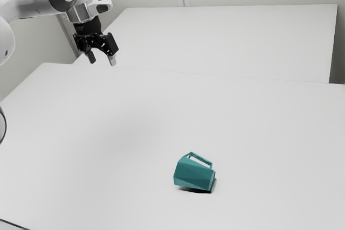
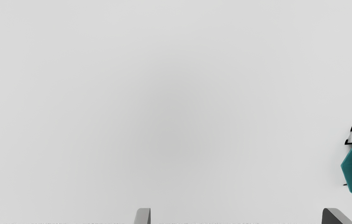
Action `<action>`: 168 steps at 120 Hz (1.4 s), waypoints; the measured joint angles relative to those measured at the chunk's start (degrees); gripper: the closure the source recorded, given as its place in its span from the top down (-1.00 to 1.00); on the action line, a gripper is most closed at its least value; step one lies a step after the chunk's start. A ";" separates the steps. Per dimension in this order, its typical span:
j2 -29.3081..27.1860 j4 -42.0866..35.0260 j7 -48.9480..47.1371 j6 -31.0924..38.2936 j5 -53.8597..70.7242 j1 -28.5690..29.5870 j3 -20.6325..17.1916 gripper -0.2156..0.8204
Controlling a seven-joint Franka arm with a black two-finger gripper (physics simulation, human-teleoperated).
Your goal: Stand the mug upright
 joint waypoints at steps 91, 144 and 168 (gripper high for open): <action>-12.62 -34.60 1.00 14.21 -25.81 0.53 -2.43 0.58; -7.68 -49.17 11.09 34.08 -45.66 -0.48 -9.99 0.58; -5.72 -51.15 16.48 36.37 -56.01 0.45 -13.30 0.58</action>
